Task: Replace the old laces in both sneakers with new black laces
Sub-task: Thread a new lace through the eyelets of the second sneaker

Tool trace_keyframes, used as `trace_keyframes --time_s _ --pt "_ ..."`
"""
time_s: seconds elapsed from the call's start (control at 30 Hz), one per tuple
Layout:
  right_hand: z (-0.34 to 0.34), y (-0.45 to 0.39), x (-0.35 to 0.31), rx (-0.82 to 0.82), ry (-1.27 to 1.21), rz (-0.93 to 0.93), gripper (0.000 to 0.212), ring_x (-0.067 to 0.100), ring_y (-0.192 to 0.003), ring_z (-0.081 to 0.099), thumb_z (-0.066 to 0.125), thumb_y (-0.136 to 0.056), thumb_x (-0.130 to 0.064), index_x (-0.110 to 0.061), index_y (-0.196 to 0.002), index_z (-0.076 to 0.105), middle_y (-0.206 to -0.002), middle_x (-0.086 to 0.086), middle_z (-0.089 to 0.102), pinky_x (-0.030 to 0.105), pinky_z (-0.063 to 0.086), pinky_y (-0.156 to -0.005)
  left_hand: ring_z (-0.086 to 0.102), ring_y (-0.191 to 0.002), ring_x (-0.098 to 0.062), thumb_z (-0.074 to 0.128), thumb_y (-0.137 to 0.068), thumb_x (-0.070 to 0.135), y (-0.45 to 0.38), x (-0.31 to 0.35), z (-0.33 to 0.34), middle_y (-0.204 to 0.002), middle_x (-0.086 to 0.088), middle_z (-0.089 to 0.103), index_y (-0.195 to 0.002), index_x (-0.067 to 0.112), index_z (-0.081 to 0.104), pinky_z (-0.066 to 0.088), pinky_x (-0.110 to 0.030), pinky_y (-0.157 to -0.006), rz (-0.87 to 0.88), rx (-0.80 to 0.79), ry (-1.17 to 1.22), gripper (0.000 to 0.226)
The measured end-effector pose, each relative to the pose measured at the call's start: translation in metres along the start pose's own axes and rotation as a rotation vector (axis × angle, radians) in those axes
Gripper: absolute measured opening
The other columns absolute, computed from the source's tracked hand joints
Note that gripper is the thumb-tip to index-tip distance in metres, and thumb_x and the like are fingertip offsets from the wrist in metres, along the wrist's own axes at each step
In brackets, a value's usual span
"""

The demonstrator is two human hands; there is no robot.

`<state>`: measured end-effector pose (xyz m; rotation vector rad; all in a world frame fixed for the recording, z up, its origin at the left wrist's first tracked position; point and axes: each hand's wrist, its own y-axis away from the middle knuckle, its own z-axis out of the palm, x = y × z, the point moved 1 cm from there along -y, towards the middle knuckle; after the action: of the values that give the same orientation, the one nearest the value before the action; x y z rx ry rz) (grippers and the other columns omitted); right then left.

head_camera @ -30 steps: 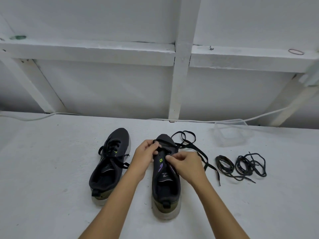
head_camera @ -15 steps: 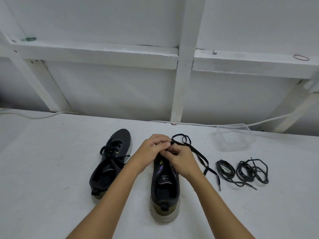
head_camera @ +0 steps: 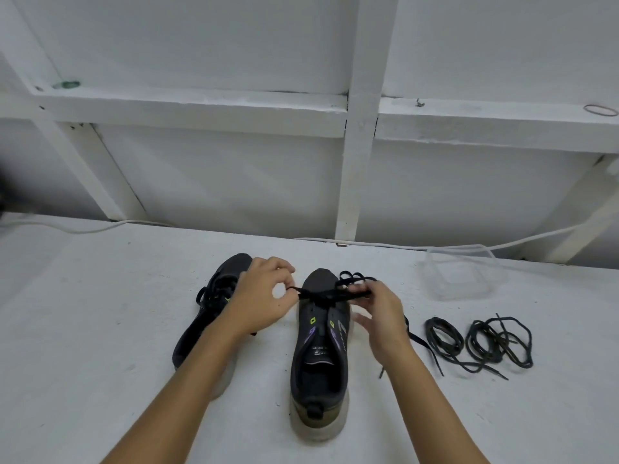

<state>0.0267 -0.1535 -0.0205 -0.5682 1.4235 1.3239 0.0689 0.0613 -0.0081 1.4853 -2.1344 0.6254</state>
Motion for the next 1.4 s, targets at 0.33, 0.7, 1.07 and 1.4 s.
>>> trace_keyframes --time_s 0.33,0.7,1.07,1.4 --pt "-0.075 -0.007 -0.004 0.33 0.08 0.168 0.036 0.016 -0.052 0.041 0.045 -0.102 -0.035 -0.009 -0.081 0.06 -0.071 0.005 0.057 0.027 0.029 -0.048 0.05 -0.067 -0.018 0.071 -0.081 0.043 0.03 -0.028 -0.093 -0.06 -0.001 0.05 -0.063 0.007 0.055 0.042 -0.04 -0.081 -0.233 0.243 0.731 0.043" --pt "0.039 0.014 -0.027 -0.522 0.964 -0.478 0.04 -0.005 -0.076 0.056 0.077 -0.087 -0.039 -0.041 -0.126 0.067 -0.113 -0.025 0.064 0.014 0.043 -0.076 0.05 -0.056 0.002 0.061 -0.098 0.023 0.029 0.035 -0.067 -0.058 0.019 0.06 -0.08 0.017 0.072 0.038 -0.013 -0.062 -0.102 -0.03 0.428 0.023" --pt "0.061 0.006 -0.055 -0.781 0.744 -0.391 0.034 0.009 -0.07 0.064 0.067 -0.097 -0.018 -0.033 -0.127 0.065 -0.117 -0.02 0.07 0.021 0.053 -0.075 0.058 -0.072 -0.021 0.061 -0.096 0.043 0.036 0.028 -0.08 -0.075 -0.008 0.064 -0.084 0.031 0.073 0.044 -0.028 -0.073 -0.102 0.016 0.387 0.021" --pt "0.011 -0.064 -0.038 0.088 1.09 -0.318 0.018 0.025 -0.103 0.068 0.061 -0.096 -0.022 -0.023 -0.108 0.073 -0.106 0.003 0.075 0.033 0.05 -0.081 0.045 -0.06 -0.006 0.058 -0.098 0.034 0.051 0.013 -0.074 -0.064 0.002 0.051 -0.086 0.022 0.069 0.038 -0.021 -0.061 -0.2 -0.11 0.308 0.02"
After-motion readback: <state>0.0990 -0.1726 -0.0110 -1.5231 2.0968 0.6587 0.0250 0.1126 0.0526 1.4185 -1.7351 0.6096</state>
